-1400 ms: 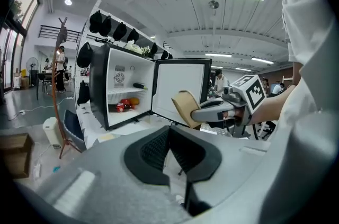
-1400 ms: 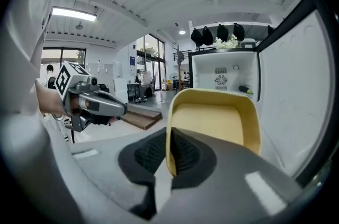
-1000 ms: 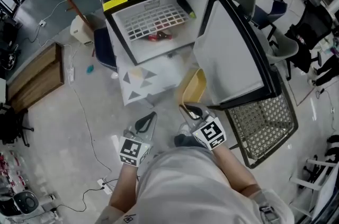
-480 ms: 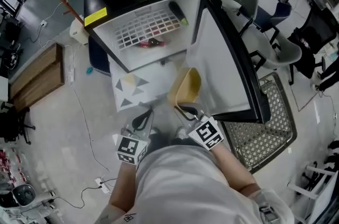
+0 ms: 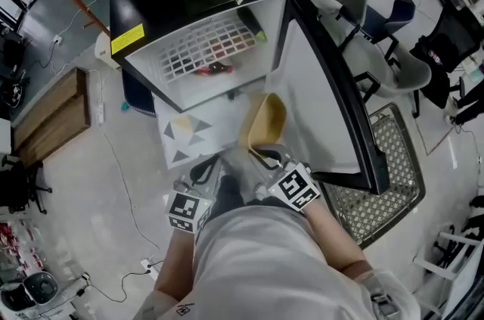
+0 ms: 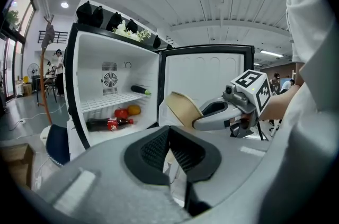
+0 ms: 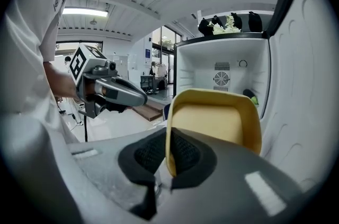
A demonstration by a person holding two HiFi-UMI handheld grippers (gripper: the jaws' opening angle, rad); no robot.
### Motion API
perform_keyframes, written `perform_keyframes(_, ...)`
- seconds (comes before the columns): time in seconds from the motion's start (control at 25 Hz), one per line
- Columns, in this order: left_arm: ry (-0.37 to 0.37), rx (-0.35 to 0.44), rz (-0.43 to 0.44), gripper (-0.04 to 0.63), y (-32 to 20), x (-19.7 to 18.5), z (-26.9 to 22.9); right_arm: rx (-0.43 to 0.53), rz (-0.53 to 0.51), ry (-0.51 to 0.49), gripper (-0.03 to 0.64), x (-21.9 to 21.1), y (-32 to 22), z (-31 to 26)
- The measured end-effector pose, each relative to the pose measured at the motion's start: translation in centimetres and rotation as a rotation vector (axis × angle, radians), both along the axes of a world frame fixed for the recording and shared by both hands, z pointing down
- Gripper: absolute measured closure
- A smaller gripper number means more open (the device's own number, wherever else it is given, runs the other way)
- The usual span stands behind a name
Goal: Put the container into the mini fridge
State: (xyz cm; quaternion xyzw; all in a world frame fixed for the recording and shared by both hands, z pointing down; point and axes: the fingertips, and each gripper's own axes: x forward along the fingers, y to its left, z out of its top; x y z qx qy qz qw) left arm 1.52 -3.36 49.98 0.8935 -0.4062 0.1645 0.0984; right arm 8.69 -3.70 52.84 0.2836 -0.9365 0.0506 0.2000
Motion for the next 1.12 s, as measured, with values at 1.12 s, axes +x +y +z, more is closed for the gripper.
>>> perform_keyframes(1.12,0.066,0.001,0.052,0.586,-12.4,-8.8,0.1,0.143,0.017,0.288,0.609,-7.0,-19.1,-2.6)
